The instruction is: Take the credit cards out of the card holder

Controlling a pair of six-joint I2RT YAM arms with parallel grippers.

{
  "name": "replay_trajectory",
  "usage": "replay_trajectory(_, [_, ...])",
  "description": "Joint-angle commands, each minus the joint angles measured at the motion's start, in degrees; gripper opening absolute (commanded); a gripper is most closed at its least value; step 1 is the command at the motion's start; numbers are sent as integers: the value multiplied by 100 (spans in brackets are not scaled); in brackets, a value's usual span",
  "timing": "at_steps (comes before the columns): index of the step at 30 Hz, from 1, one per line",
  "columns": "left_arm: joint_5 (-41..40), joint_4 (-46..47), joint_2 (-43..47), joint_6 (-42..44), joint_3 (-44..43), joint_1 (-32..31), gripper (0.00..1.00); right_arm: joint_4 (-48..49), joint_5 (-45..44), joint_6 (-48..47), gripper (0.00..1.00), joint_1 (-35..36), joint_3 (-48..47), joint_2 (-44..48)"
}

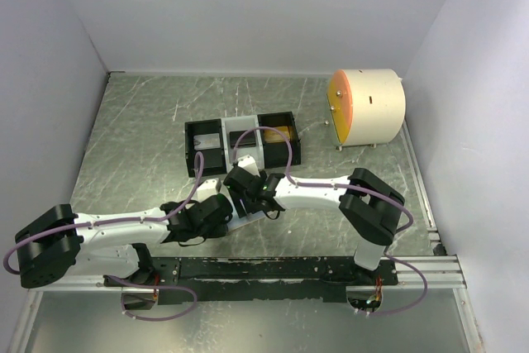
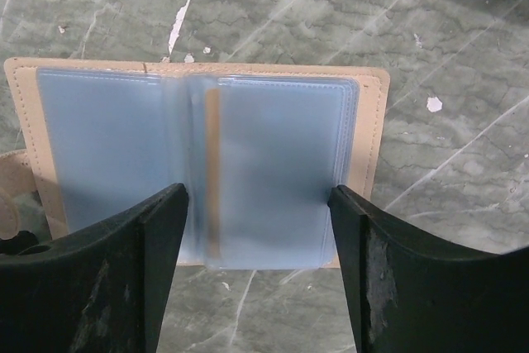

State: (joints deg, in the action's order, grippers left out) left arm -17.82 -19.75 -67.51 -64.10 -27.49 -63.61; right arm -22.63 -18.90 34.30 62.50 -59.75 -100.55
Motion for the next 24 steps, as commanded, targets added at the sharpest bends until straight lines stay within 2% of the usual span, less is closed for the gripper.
replay_trajectory(1, [-130,-64,0,-24,-138,-46,35,-61,-84,171,72,21,118,-195])
replay_trajectory(5, [-138,-65,29,-41,-119,-46,35,-96,-206,216,76,25,150,-177])
replay_trajectory(9, [-125,-52,41,-53,-99,-46,35,2,-66,107,75,19,177,-158])
replay_trajectory(11, [-125,-65,35,-51,-109,-46,35,64,30,99,72,17,191,-150])
replay_trajectory(14, [-134,-82,27,-50,-129,-53,35,77,12,131,59,23,181,-94])
replay_trajectory(18, [-110,-23,-10,-46,-117,-47,34,-86,-164,161,50,32,80,41])
replay_trajectory(24, [-86,17,-138,-7,-168,-54,34,-194,-97,79,48,66,-86,311])
